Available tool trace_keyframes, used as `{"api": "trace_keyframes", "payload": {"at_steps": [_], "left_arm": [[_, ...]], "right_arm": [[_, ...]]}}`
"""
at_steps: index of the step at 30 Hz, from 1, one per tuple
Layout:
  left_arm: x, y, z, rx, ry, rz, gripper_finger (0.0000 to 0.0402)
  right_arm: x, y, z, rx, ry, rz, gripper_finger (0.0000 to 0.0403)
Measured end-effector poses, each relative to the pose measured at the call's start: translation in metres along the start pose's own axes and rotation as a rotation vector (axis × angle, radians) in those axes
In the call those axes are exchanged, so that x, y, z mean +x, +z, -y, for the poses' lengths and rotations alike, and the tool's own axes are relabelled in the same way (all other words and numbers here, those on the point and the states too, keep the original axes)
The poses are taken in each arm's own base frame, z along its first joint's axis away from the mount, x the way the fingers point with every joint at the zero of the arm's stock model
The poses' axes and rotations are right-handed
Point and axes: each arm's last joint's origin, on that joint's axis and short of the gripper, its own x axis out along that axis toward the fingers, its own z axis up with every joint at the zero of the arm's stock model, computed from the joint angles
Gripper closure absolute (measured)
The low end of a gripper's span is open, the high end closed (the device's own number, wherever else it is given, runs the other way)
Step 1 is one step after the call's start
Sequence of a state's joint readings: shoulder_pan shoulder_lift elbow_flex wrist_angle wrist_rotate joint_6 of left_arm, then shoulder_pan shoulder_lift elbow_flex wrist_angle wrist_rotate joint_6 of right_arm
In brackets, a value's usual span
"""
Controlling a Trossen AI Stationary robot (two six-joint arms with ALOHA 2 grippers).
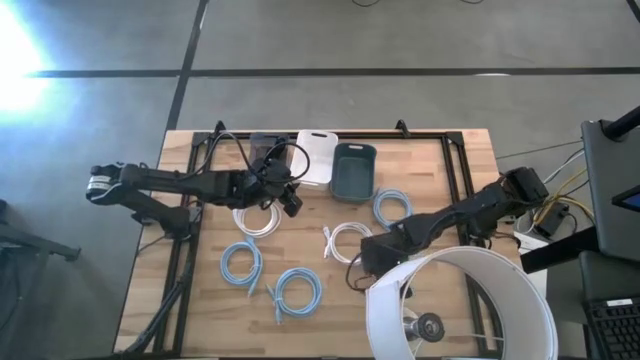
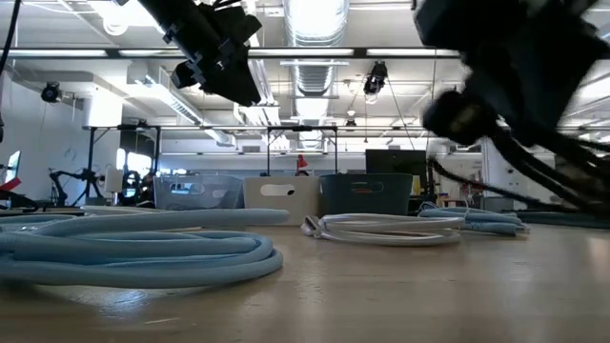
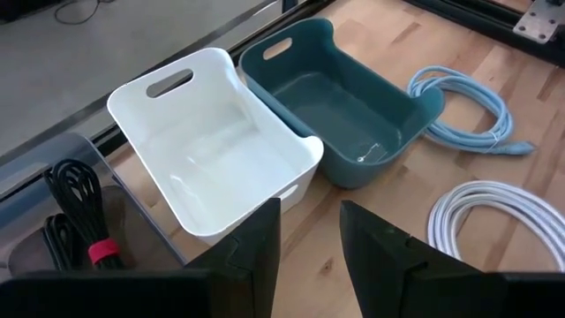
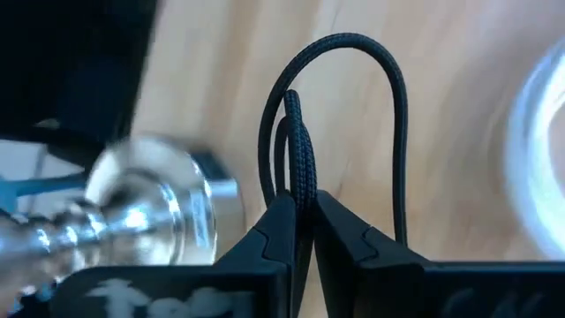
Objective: Pick & Place USB Port
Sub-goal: Put the black USB cable into the black bin
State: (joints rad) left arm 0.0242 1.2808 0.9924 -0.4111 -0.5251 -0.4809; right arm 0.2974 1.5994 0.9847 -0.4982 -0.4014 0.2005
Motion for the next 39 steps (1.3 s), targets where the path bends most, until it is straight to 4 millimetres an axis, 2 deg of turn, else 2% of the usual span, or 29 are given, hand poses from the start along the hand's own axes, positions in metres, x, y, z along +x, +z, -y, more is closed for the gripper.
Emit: {"api": "trace_keyframes", "payload": {"at_steps": [8, 13, 16, 20, 26, 33, 39], "left_arm": [[0.000, -0.005, 0.005, 0.128, -0.083, -0.030, 0.0280], [0.001, -0.025, 0.018, 0.245, -0.249, -0.038, 0.0280], [0.001, -0.040, 0.029, 0.296, -0.357, 0.025, 0.0280], [0.000, -0.054, 0.038, 0.327, -0.456, 0.187, 0.0280], [0.003, -0.068, 0.034, 0.305, -0.498, 0.341, 0.0280], [0.001, -0.069, 0.031, 0.308, -0.512, 0.460, 0.0280], [0.000, -0.070, 0.033, 0.338, -0.598, 0.454, 0.0280]], "right_arm": [[-0.045, 0.024, -0.004, -0.239, -0.146, 0.190, 0.0383], [-0.069, 0.025, 0.004, -0.293, -0.187, 0.275, 0.0380], [-0.078, 0.023, 0.012, -0.342, -0.215, 0.385, 0.0380], [-0.082, 0.023, 0.027, -0.384, -0.257, 0.581, 0.0379], [-0.080, 0.025, 0.039, -0.366, -0.263, 0.762, 0.0379], [-0.061, 0.033, 0.049, -0.386, -0.201, 0.767, 0.0378], [-0.051, 0.050, 0.056, -0.410, -0.183, 0.753, 0.0378]]}}
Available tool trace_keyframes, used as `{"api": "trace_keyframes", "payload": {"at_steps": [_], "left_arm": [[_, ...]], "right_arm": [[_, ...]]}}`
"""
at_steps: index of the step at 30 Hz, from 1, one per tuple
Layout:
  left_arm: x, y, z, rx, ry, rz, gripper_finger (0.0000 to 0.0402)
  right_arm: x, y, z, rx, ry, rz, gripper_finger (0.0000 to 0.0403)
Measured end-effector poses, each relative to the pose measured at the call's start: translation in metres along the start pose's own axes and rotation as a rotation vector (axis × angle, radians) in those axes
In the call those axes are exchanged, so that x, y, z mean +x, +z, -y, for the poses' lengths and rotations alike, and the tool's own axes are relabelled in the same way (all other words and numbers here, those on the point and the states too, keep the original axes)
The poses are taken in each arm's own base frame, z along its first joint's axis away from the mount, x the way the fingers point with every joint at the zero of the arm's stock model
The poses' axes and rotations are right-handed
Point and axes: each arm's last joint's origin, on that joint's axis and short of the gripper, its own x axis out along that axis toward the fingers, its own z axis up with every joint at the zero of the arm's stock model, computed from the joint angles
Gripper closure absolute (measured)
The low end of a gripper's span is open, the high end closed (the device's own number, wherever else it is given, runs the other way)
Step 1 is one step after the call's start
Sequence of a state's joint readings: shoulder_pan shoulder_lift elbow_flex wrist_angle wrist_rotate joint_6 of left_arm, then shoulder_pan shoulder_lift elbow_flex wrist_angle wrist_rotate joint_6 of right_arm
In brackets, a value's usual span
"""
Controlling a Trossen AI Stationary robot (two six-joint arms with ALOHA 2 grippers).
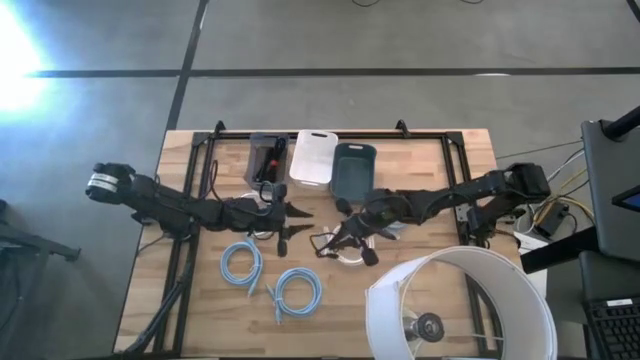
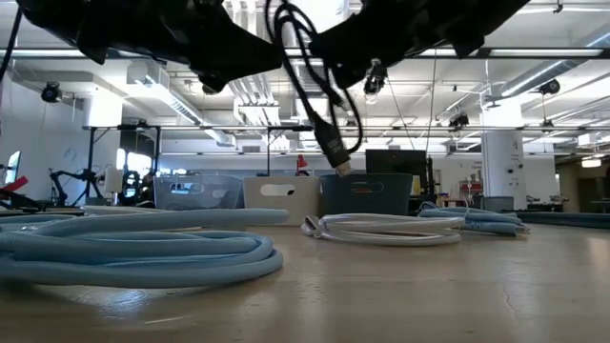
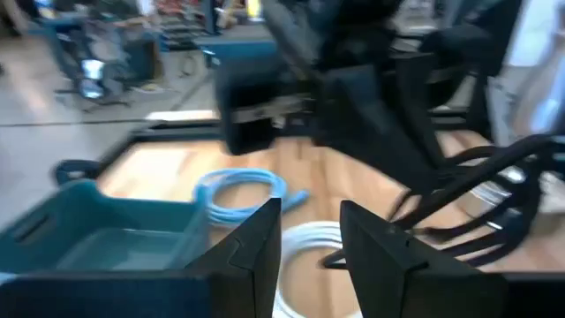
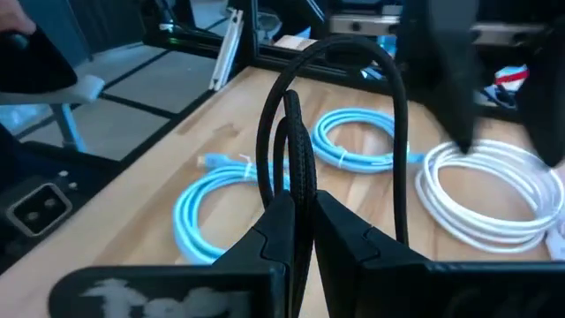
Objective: Pick & Place USB Port
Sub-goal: Put the black USB cable into the black bin
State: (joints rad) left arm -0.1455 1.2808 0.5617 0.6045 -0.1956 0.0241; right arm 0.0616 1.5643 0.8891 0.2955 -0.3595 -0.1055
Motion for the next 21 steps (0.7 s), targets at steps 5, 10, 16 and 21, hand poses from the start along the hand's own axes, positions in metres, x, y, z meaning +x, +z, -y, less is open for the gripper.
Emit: {"api": "trace_keyframes", "payload": {"at_steps": [5, 10, 16, 21], "left_arm": [[0.000, -0.002, 0.002, -0.026, -0.069, -0.014, 0.0280], [0.000, -0.002, 0.002, -0.027, -0.073, -0.020, 0.0280], [0.000, -0.004, 0.002, -0.026, -0.075, -0.035, 0.0280], [-0.001, -0.008, 0.002, -0.006, -0.070, -0.074, 0.0280]], "right_arm": [[0.001, 0.011, 0.007, -0.039, -0.019, 0.032, 0.0378], [-0.006, 0.016, 0.016, -0.031, -0.050, 0.042, 0.0378], [-0.012, 0.017, 0.026, -0.021, -0.080, 0.049, 0.0378], [-0.013, 0.017, 0.027, -0.018, -0.085, 0.051, 0.0378]]}}
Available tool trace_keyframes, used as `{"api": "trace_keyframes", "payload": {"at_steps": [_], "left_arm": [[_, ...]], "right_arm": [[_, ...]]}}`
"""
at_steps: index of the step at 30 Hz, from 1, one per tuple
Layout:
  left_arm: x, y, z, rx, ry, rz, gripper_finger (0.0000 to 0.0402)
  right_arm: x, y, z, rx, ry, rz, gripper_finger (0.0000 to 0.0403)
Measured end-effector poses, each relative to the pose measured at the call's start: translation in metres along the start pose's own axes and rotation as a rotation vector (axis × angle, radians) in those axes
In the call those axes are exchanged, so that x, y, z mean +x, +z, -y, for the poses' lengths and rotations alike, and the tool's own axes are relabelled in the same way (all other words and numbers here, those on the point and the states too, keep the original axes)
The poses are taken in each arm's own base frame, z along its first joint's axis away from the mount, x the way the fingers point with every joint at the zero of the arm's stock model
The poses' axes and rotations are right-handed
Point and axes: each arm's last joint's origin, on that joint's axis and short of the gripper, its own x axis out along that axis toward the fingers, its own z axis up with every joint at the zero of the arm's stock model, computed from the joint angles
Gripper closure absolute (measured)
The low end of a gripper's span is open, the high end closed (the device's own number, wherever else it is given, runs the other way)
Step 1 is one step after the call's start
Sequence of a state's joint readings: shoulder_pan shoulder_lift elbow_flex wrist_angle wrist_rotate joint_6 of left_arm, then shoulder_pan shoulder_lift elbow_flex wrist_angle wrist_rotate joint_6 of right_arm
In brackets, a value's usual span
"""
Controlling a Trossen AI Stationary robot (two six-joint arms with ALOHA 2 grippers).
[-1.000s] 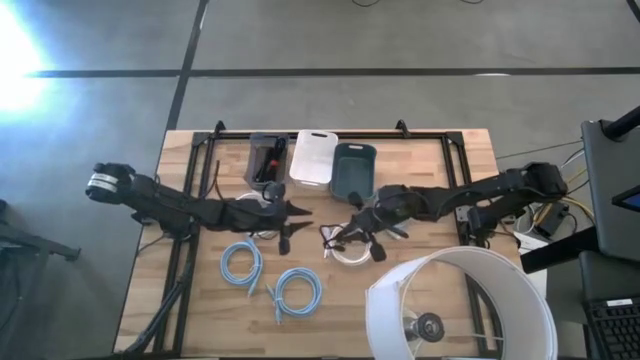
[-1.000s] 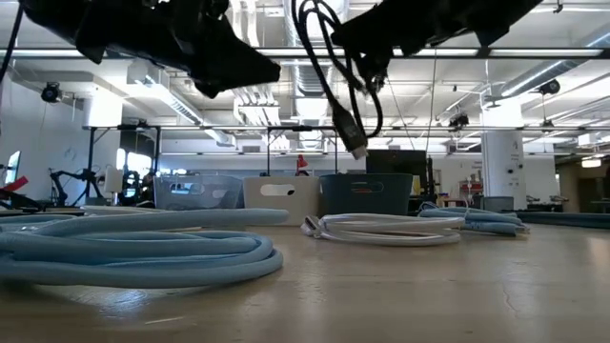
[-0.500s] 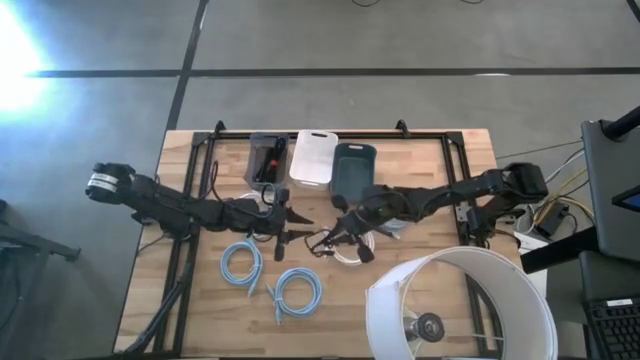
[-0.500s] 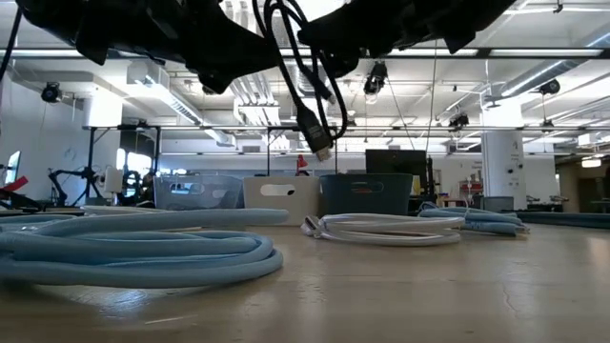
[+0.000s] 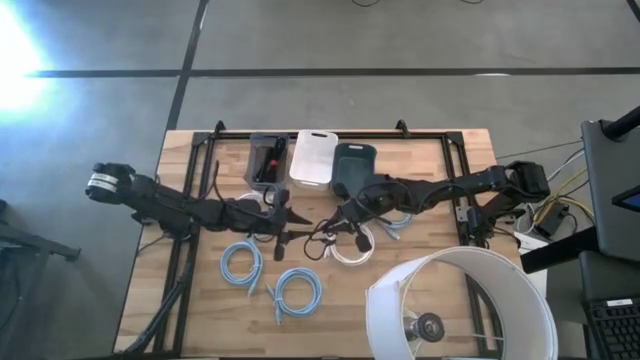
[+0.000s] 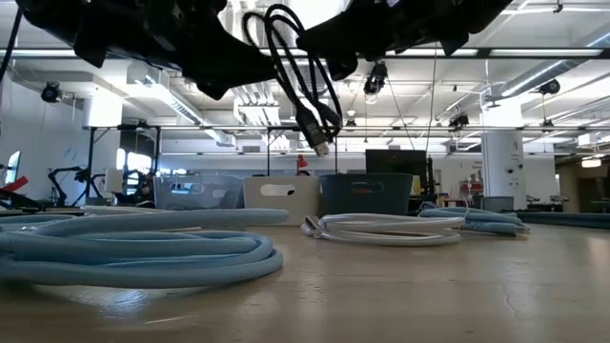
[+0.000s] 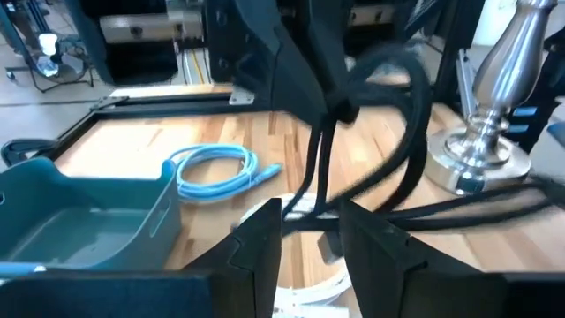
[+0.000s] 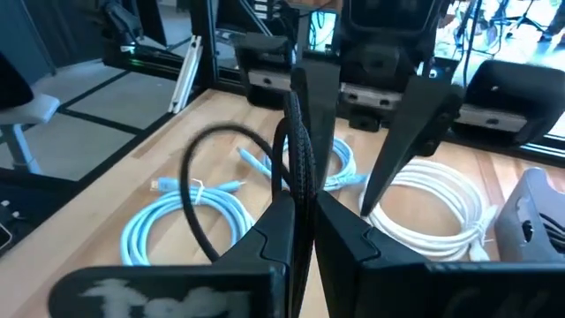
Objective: Pick & Place USB Port
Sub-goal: Put the black USB cable into the black bin
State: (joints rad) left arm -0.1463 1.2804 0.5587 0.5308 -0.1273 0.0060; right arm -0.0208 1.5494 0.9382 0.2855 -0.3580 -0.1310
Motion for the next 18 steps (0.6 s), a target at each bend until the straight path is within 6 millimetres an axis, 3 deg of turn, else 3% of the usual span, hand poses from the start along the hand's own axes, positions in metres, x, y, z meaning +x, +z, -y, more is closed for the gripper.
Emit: {"api": "trace_keyframes", "payload": {"at_steps": [10, 18], "left_arm": [[-0.001, -0.004, -0.005, 0.111, 0.167, -0.050, 0.0280], [-0.002, -0.017, -0.006, 0.157, 0.217, -0.188, 0.0280]], "right_arm": [[-0.001, -0.005, -0.003, 0.049, 0.047, -0.058, 0.0378], [-0.012, 0.005, -0.005, 0.014, 0.044, -0.033, 0.0378]]}}
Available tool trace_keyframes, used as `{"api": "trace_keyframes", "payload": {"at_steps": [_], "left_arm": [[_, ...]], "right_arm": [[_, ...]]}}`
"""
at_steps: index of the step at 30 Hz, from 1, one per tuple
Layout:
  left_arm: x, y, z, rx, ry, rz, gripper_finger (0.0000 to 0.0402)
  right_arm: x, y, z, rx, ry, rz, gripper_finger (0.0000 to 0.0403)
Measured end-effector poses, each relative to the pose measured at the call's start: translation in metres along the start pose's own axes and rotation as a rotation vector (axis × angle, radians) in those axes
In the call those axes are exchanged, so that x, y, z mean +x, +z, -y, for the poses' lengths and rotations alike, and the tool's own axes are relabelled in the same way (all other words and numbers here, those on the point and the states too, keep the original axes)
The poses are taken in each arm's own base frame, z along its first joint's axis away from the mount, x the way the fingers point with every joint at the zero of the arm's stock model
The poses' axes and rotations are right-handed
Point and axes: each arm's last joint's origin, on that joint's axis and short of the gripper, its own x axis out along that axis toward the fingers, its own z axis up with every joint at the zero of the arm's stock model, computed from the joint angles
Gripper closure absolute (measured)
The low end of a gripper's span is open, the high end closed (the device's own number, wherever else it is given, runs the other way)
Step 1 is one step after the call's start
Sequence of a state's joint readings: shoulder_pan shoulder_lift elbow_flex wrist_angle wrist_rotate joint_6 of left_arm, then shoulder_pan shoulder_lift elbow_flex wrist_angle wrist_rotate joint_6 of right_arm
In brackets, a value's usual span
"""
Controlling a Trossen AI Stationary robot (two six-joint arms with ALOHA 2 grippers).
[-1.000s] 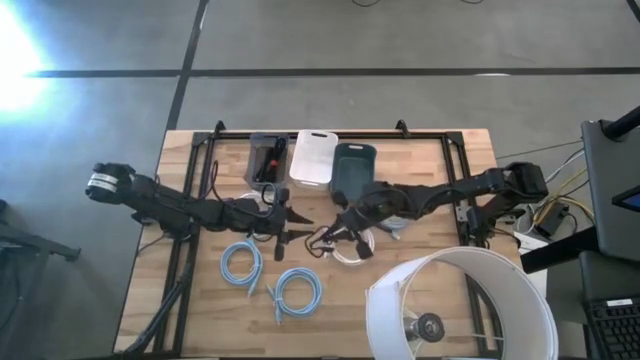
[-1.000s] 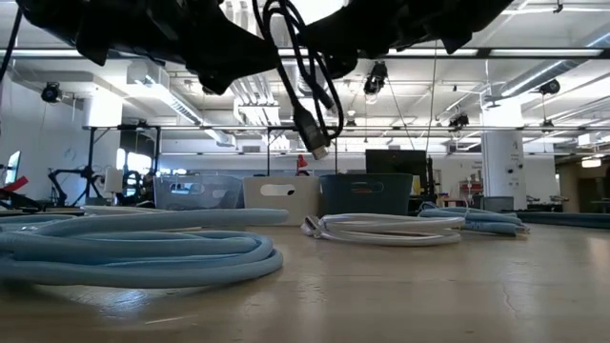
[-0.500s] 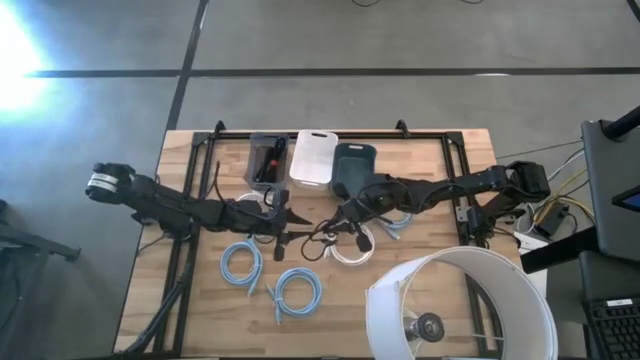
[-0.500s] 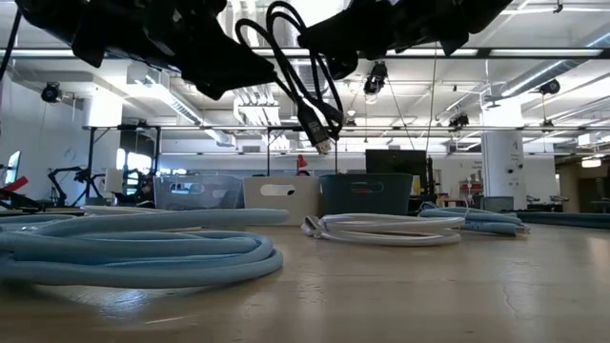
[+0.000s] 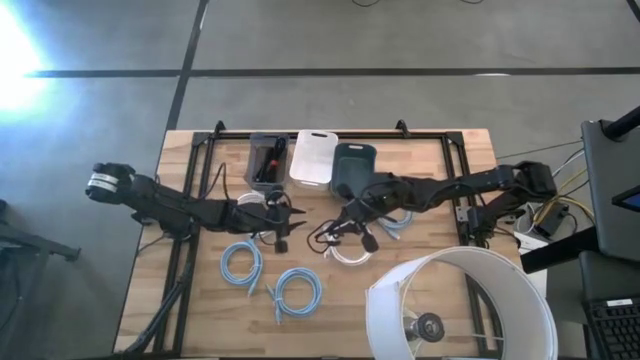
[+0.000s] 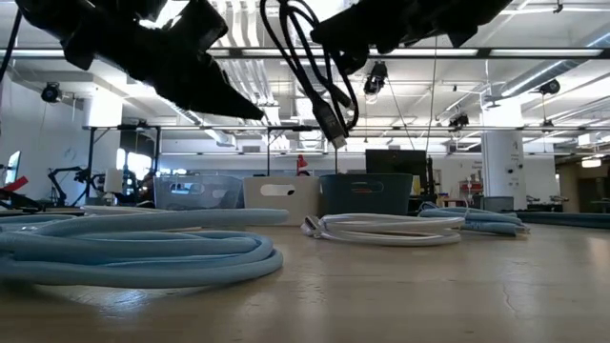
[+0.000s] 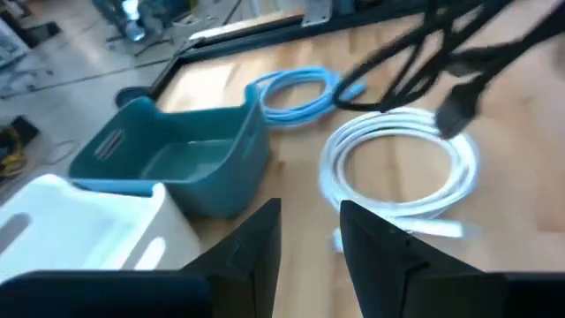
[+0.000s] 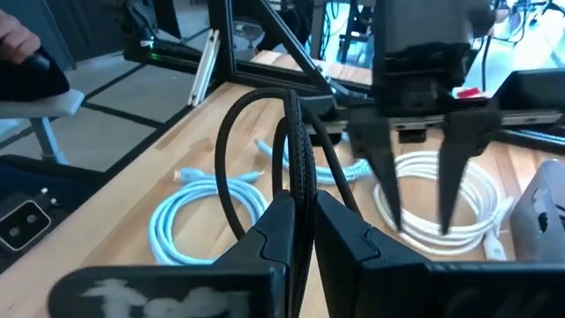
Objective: Pick & Place USB Port
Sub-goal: Put the black USB cable into the black bin
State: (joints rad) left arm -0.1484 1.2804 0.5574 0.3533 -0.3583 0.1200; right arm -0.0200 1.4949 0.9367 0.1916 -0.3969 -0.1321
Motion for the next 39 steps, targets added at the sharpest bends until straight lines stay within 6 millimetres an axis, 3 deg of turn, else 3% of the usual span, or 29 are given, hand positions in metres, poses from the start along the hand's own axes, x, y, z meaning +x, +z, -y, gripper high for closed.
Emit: {"api": "trace_keyframes", "payload": {"at_steps": [12, 26, 39], "left_arm": [[-0.001, 0.015, 0.004, -0.047, -0.165, 0.162, 0.0280], [0.015, 0.018, 0.011, -0.075, -0.210, 0.308, 0.0280], [0.027, 0.027, 0.015, -0.048, -0.205, 0.307, 0.0280]], "right_arm": [[-0.001, 0.002, 0.000, -0.003, -0.002, 0.009, 0.0378], [-0.001, 0.002, 0.000, -0.003, -0.005, 0.009, 0.0378], [-0.001, 0.000, -0.001, 0.001, 0.000, 0.000, 0.0378]]}}
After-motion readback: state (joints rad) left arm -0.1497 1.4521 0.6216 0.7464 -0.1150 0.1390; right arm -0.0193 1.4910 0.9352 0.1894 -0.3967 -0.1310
